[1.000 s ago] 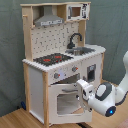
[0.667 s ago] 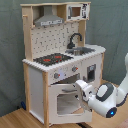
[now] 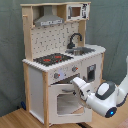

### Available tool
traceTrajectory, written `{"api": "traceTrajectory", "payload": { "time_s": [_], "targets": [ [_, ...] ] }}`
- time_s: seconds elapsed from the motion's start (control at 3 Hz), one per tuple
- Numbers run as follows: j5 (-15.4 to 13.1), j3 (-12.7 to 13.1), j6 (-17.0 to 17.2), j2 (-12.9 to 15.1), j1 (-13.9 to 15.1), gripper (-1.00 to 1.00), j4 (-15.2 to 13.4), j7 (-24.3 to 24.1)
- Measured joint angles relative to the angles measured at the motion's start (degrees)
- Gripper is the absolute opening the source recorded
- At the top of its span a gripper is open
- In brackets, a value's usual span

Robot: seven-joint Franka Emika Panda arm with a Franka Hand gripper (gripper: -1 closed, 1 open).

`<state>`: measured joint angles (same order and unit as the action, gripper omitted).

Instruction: Play with the kitchen

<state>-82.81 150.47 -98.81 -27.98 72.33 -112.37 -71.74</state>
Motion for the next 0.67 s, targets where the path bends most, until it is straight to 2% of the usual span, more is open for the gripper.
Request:
{"api": "traceTrajectory", "payload": {
  "time_s": [0.67],
  "targets": [
    [-0.3,-0.1,2.0,0.0,-0.9,1.00,6.3,10.2]
  ]
}}
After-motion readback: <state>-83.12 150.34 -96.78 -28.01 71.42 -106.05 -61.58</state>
